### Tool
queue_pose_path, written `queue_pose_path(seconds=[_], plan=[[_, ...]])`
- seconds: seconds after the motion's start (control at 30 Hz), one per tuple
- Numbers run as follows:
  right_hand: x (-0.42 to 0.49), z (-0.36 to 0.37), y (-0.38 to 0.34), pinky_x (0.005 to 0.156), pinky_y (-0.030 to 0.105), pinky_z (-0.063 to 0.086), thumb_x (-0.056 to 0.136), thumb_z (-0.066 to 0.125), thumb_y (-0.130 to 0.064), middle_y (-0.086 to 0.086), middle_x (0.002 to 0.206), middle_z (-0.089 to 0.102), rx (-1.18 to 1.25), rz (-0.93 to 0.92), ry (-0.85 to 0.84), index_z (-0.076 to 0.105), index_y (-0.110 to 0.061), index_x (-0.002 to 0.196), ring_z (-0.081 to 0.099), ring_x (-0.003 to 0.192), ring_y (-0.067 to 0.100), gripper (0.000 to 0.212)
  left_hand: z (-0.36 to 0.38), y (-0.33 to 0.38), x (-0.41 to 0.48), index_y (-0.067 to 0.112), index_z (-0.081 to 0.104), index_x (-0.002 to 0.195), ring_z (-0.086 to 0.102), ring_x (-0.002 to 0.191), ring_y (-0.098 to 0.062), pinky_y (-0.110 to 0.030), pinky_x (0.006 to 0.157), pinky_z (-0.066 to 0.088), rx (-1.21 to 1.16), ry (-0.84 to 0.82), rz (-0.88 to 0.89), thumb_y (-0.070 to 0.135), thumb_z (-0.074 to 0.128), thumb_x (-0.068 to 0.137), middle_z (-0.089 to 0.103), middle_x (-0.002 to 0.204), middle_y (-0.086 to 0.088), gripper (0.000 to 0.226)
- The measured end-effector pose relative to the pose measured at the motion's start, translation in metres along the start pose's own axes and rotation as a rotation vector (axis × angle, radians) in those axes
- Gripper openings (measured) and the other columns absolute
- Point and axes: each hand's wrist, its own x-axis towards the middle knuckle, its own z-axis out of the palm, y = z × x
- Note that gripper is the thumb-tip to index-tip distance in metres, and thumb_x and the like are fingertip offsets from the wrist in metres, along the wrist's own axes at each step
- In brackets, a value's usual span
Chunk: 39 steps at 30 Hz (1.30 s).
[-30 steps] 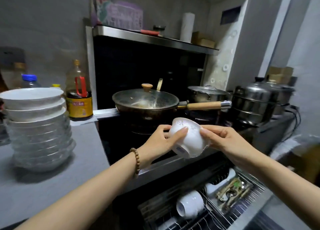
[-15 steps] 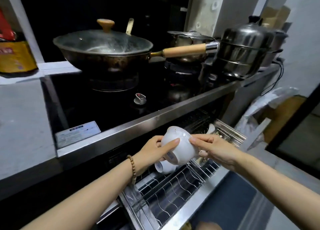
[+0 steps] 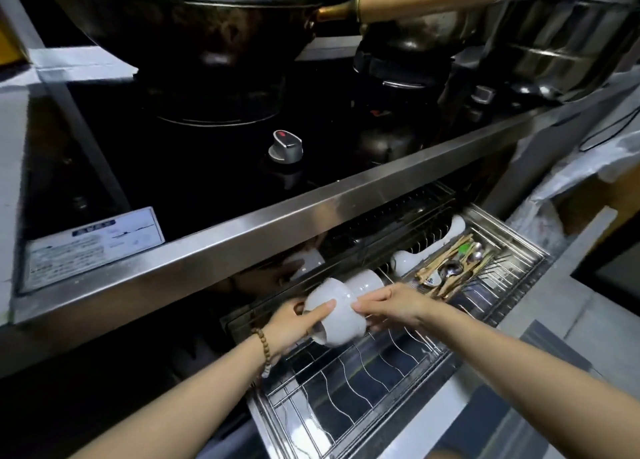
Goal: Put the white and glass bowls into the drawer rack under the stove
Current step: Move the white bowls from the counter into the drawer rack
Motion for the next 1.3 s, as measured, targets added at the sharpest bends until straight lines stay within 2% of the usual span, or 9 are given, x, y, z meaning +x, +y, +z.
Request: queue_pose_path(seconds=[0.17,0.3,0.4,0.53,0.77,1.0,1.07,1.17,1.3], plan=[[0.039,0.003,0.016,0.047,0.014,0.05,0.081,0.07,-0.011,0.0,0.061,0.07,0.028,0.085,0.015,0.067,0.004,0.105,0.064,0.05,0.004,0.028,0.001,-0.023,0.031,0.031,0.049,0.104,0.052,0.069,0.007,0.001,0.045,0.038,0.032,0.04,-0.036,0.045,0.068,0.077,0.056,0.081,0.02,0.036],[0.056,0.001,0.029,0.051,0.015,0.049,0.079,0.073,-0.014,0.002,0.061,0.07,-0.011,0.087,-0.003,0.073,-0.009,0.081,0.063,0.053,0.006,0.005,0.004,-0.038,0.05,0.019,0.038,0.138,0.057,0.099,-0.011,-0.014,0.08,0.042,0.109,0.051,-0.054,0.049,0.067,0.076,0.061,0.118,0.002,0.075],[0.064,-0.002,0.035,0.055,0.017,0.05,0.077,0.075,-0.014,0.006,0.063,0.068,0.0,0.083,0.025,0.073,-0.01,0.076,0.059,0.056,0.012,0.005,0.007,-0.047,0.06,0.015,0.03,0.144,0.053,0.117,-0.016,-0.019,0.09,0.038,0.077,0.041,-0.077,0.051,0.067,0.075,0.054,0.134,-0.006,0.086],[0.071,-0.002,0.041,0.052,0.017,0.049,0.076,0.076,-0.012,0.003,0.054,0.066,0.035,0.076,0.088,0.071,-0.006,0.07,0.055,0.048,0.011,0.009,0.013,-0.053,0.071,0.017,0.026,0.146,0.049,0.123,-0.018,-0.019,0.091,0.034,0.052,0.04,-0.098,0.053,0.067,0.075,0.048,0.14,-0.006,0.089],[0.082,0.0,0.055,0.046,0.016,0.048,0.073,0.078,-0.006,0.003,0.046,0.063,0.128,0.038,0.224,0.065,-0.005,0.059,0.054,0.04,0.009,0.018,0.021,-0.061,0.086,0.019,0.038,0.138,0.051,0.097,-0.006,-0.018,0.082,0.039,0.034,0.047,-0.073,0.046,0.068,0.077,0.054,0.129,0.002,0.074],[0.09,0.0,0.063,0.048,0.017,0.05,0.071,0.079,-0.007,0.004,0.049,0.065,0.119,0.049,0.248,0.065,-0.004,0.06,0.055,0.039,0.009,0.018,0.019,-0.064,0.091,0.02,0.043,0.134,0.049,0.078,0.013,0.004,0.052,0.038,0.049,0.046,-0.046,0.041,0.068,0.079,0.058,0.11,0.007,0.064],[0.09,0.0,0.063,0.049,0.018,0.05,0.071,0.079,-0.008,0.005,0.05,0.065,0.112,0.045,0.251,0.065,-0.005,0.06,0.055,0.042,0.01,0.018,0.02,-0.063,0.09,0.02,0.04,0.135,0.054,0.084,0.004,0.002,0.059,0.04,0.067,0.046,-0.046,0.043,0.068,0.079,0.058,0.115,0.004,0.067],[0.089,0.0,0.06,0.048,0.018,0.049,0.072,0.079,-0.008,0.005,0.049,0.064,0.088,0.049,0.242,0.064,-0.007,0.06,0.056,0.043,0.011,0.019,0.02,-0.061,0.086,0.02,0.038,0.137,0.056,0.101,-0.012,-0.019,0.083,0.044,0.101,0.077,-0.052,0.045,0.067,0.079,0.059,0.126,-0.002,0.07],[0.083,-0.003,0.048,0.042,0.019,0.051,0.072,0.077,-0.001,0.007,0.05,0.064,0.135,0.034,0.231,0.064,-0.004,0.063,0.06,0.039,0.011,0.016,0.02,-0.054,0.078,0.018,0.036,0.138,0.062,0.107,-0.03,-0.025,0.076,0.051,0.134,0.104,-0.052,0.041,0.065,0.082,0.064,0.117,-0.014,0.066]])
